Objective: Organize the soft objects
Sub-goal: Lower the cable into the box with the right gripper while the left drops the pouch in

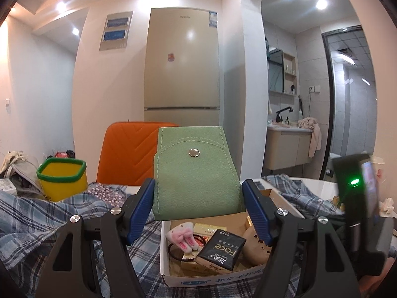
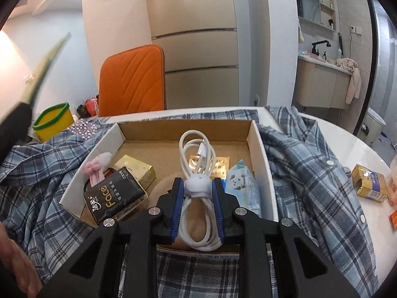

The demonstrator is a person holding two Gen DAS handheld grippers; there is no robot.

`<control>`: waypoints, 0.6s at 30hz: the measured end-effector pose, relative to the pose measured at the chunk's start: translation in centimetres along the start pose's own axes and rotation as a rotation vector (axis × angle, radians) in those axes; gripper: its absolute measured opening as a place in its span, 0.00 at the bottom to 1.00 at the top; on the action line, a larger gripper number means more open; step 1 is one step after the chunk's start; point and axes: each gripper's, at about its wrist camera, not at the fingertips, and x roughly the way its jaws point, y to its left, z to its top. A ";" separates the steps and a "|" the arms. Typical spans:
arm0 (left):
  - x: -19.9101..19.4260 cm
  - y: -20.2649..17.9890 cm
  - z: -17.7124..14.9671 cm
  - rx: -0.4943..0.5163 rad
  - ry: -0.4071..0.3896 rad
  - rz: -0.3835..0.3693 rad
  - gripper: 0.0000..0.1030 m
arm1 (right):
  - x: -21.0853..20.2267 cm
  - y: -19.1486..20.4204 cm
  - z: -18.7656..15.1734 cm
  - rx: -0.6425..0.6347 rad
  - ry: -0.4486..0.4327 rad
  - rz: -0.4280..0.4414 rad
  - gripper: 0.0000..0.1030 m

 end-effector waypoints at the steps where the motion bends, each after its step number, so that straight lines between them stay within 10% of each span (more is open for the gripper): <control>1: 0.3 0.0 0.0 0.001 0.012 -0.002 0.68 | -0.6 -0.1 0.1 0.004 -0.025 -0.007 0.23; 10: 2.8 -1.1 -0.9 0.053 0.159 -0.012 0.68 | -7.0 -0.3 -0.1 0.029 -0.314 -0.093 0.65; 18: 3.8 -1.0 -1.2 0.046 0.225 -0.013 0.68 | -9.3 1.3 -0.2 -0.042 -0.420 -0.080 0.66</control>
